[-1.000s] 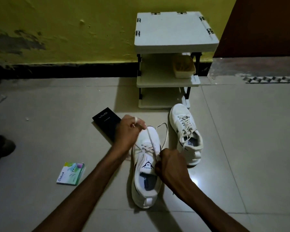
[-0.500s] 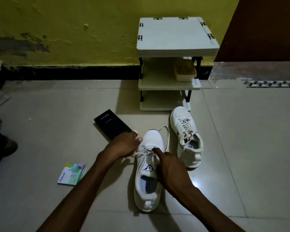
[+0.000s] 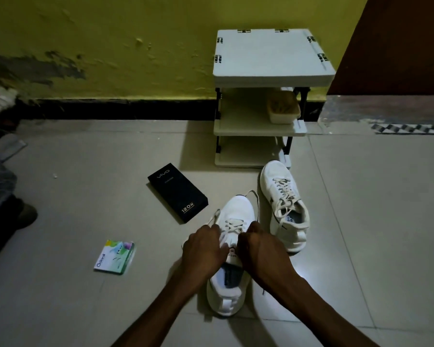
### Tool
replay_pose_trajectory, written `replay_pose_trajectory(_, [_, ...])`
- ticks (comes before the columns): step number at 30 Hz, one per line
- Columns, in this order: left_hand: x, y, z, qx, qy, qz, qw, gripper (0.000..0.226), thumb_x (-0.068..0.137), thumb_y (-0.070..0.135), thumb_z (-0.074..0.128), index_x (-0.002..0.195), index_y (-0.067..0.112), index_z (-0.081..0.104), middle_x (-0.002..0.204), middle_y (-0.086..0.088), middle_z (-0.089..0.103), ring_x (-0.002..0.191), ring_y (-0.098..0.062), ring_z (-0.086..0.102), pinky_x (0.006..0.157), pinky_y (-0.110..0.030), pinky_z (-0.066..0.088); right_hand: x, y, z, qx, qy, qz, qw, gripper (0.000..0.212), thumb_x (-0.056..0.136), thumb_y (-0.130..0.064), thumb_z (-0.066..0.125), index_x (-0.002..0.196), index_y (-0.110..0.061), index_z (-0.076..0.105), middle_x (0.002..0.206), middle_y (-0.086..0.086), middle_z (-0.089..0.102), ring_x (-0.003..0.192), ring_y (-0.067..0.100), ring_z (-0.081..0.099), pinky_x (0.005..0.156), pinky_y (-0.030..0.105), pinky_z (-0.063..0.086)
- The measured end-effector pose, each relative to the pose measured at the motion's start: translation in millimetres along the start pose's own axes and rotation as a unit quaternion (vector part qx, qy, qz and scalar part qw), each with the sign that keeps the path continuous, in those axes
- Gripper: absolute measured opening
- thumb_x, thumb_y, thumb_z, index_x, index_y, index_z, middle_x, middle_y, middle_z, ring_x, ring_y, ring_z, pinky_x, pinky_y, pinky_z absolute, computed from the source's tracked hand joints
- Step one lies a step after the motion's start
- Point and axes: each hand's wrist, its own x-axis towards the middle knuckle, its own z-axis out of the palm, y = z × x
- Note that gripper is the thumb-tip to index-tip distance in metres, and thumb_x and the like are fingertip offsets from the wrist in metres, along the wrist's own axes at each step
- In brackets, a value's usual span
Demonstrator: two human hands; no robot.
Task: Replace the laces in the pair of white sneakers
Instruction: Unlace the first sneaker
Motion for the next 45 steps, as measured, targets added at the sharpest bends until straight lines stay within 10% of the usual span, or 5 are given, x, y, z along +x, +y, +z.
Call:
replay_pose_trajectory(13, [6.3,-4.4,6.0,-0.063,0.055,0.036,0.996,0.02,0.094,0.029,0.055,0.095,0.014,0.069,0.096,-0.007,0.07,0.089,-0.022,0.065,0.069,-0.025,0.04,57.4,1.8,2.7,-0.179,0.01,-0.079,0.981,0.041,0.032,-0.03,0.09,0.043,-0.016,0.054,0.05,0.002,0.052,0.045,0.022,0.053,0.042,0.021,0.024])
replay_pose_trajectory(21, [1.2,-8.7,10.3,-0.069,0.036,0.051,0.996,0.025,0.094,0.029,0.053,0.082,0.011,0.065,0.086,-0.007,0.07,0.076,-0.021,0.063,0.064,-0.023,0.039,52.7,28.0,1.6,0.004,0.144,0.134,0.98,0.012,0.081,-0.018,0.062,0.076,-0.007,0.061,0.085,0.009,0.059,0.075,0.029,0.059,0.058,0.031,0.039])
replay_pose_trajectory(35, [1.6,-0.9,13.1,-0.056,0.04,0.046,0.997,0.027,0.095,0.032,0.056,0.096,0.009,0.069,0.099,-0.008,0.071,0.091,-0.021,0.066,0.076,-0.025,0.046,60.7,7.4,-7.8,-0.259,-0.023,-0.129,0.957,0.024,0.076,-0.023,0.069,0.095,-0.009,0.066,0.096,0.011,0.065,0.099,0.032,0.054,0.079,0.041,0.042])
replay_pose_trajectory(40, [-1.0,1.0,13.6,-0.04,0.034,0.039,0.998,0.022,0.093,0.029,0.056,0.09,0.011,0.068,0.095,-0.011,0.07,0.087,-0.026,0.067,0.071,-0.028,0.048,71.2,36.0,-28.5,0.12,0.186,0.117,0.968,0.012,0.072,-0.001,0.067,0.082,-0.006,0.07,0.084,0.008,0.069,0.083,0.027,0.061,0.075,0.036,0.049])
replay_pose_trajectory(45, [-1.4,0.2,12.7,-0.05,0.038,0.046,0.997,0.022,0.092,0.032,0.057,0.085,0.014,0.066,0.09,-0.009,0.07,0.083,-0.024,0.065,0.069,-0.026,0.044,59.9,32.7,-20.9,0.146,0.021,0.028,0.989,0.016,0.081,-0.01,0.068,0.094,-0.019,0.07,0.096,0.001,0.065,0.086,0.017,0.062,0.072,0.028,0.05])
